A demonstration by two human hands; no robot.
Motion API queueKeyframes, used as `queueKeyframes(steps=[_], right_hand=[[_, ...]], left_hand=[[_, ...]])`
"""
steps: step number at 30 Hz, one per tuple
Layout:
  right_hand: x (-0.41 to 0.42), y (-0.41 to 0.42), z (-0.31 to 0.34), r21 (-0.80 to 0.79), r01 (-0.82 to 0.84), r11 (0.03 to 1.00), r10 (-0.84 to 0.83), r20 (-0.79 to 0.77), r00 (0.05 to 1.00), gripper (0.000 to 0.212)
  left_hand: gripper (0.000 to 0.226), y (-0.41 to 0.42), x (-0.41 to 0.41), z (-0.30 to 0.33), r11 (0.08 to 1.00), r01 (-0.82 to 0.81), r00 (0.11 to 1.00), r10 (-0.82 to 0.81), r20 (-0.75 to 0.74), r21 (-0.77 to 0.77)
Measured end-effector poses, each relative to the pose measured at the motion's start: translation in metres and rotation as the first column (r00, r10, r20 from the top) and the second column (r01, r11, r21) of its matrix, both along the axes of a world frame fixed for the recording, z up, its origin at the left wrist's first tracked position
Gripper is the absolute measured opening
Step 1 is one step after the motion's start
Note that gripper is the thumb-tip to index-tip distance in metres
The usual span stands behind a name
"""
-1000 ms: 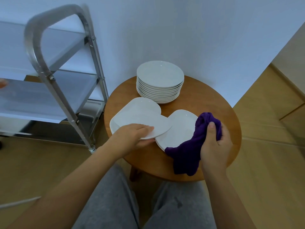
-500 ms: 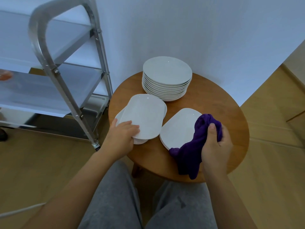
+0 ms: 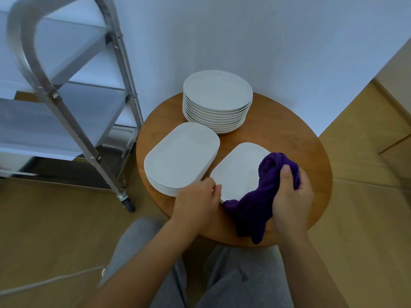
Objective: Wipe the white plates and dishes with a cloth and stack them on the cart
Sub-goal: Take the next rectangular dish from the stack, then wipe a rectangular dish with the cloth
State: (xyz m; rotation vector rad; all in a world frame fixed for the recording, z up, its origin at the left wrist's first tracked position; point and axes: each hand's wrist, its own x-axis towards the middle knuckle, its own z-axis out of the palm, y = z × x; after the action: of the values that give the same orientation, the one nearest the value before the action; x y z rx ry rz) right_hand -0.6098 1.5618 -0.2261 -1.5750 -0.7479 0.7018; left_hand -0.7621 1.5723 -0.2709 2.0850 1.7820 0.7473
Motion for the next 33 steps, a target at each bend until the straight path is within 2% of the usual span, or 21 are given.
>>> queueKeyframes(steps=[1, 3, 6, 10, 14, 16, 18, 20, 21, 22, 24, 26, 28, 29, 31, 33], right_hand=[[0.001, 0.000, 0.000, 0.002, 0.003, 1.000, -0.003, -0.018, 1.000, 0.011], [0.005, 0.000, 0.000, 0.001, 0.014, 1.000, -0.013, -0.059, 0.998, 0.010], [0.011, -0.002, -0.002, -0.005, 0.042, 0.999, -0.043, -0.135, 0.990, 0.011], [0.020, -0.005, -0.004, -0.008, 0.104, 0.995, -0.102, -0.290, 0.952, 0.011], [0.029, -0.012, 0.000, 0.013, 0.170, 0.985, -0.150, -0.413, 0.898, 0.014], [0.034, -0.014, 0.004, 0.026, 0.192, 0.981, -0.157, -0.473, 0.867, 0.012], [0.039, -0.016, 0.010, 0.047, 0.212, 0.976, -0.151, -0.553, 0.819, 0.011], [0.042, -0.017, 0.019, 0.073, 0.215, 0.974, -0.122, -0.632, 0.766, 0.012], [0.042, -0.018, 0.024, 0.087, 0.215, 0.973, -0.106, -0.659, 0.744, 0.013], [0.043, -0.018, 0.029, 0.103, 0.217, 0.971, -0.093, -0.674, 0.733, 0.013], [0.044, -0.020, 0.038, 0.141, 0.218, 0.966, -0.063, -0.688, 0.723, 0.011], [0.045, -0.022, 0.047, 0.198, 0.219, 0.955, -0.019, -0.700, 0.714, 0.012], [0.045, -0.024, 0.056, 0.286, 0.222, 0.932, 0.036, -0.685, 0.727, 0.012], [0.043, -0.026, 0.061, 0.337, 0.207, 0.919, 0.073, -0.659, 0.749, 0.013], [0.032, -0.028, 0.067, 0.410, 0.094, 0.907, 0.159, -0.540, 0.826, 0.024], [0.017, -0.029, 0.064, 0.351, -0.094, 0.932, 0.213, -0.317, 0.924, 0.042]], left_hand=[[0.031, 0.006, 0.010, -0.005, 0.987, -0.055, 0.998, 0.049, -0.045, -0.150], [0.036, 0.021, 0.022, -0.013, 0.939, -0.159, 0.981, 0.115, -0.157, -0.305], [0.034, 0.036, 0.028, -0.023, 0.890, -0.203, 0.971, 0.131, -0.197, -0.408], [0.032, 0.043, 0.027, -0.024, 0.872, -0.208, 0.957, 0.089, -0.275, -0.442], [0.024, 0.044, 0.024, -0.017, 0.867, -0.200, 0.978, 0.154, -0.138, -0.456], [0.023, 0.040, 0.023, -0.011, 0.849, -0.166, 0.970, 0.233, 0.074, -0.502], [0.019, 0.034, 0.026, -0.009, 0.829, -0.137, 0.864, 0.368, 0.345, -0.542], [0.005, 0.028, 0.028, -0.005, 0.779, -0.088, 0.637, 0.523, 0.566, -0.621], [0.010, 0.026, 0.031, -0.004, 0.757, -0.032, 0.526, 0.569, 0.633, -0.653], [0.023, 0.025, 0.034, -0.002, 0.738, 0.022, 0.443, 0.598, 0.668, -0.675], [0.035, 0.025, 0.040, 0.004, 0.707, 0.062, 0.359, 0.643, 0.676, -0.705], [0.028, 0.025, 0.045, 0.009, 0.673, 0.100, 0.260, 0.694, 0.672, -0.733], [0.010, 0.023, 0.047, 0.014, 0.658, 0.145, 0.136, 0.726, 0.674, -0.739], [0.002, 0.021, 0.046, 0.018, 0.663, 0.164, 0.102, 0.725, 0.681, -0.730], [0.010, 0.019, 0.047, 0.021, 0.672, 0.180, 0.087, 0.716, 0.692, -0.718], [0.023, 0.017, 0.048, 0.026, 0.669, 0.224, 0.051, 0.719, 0.694, -0.709]])
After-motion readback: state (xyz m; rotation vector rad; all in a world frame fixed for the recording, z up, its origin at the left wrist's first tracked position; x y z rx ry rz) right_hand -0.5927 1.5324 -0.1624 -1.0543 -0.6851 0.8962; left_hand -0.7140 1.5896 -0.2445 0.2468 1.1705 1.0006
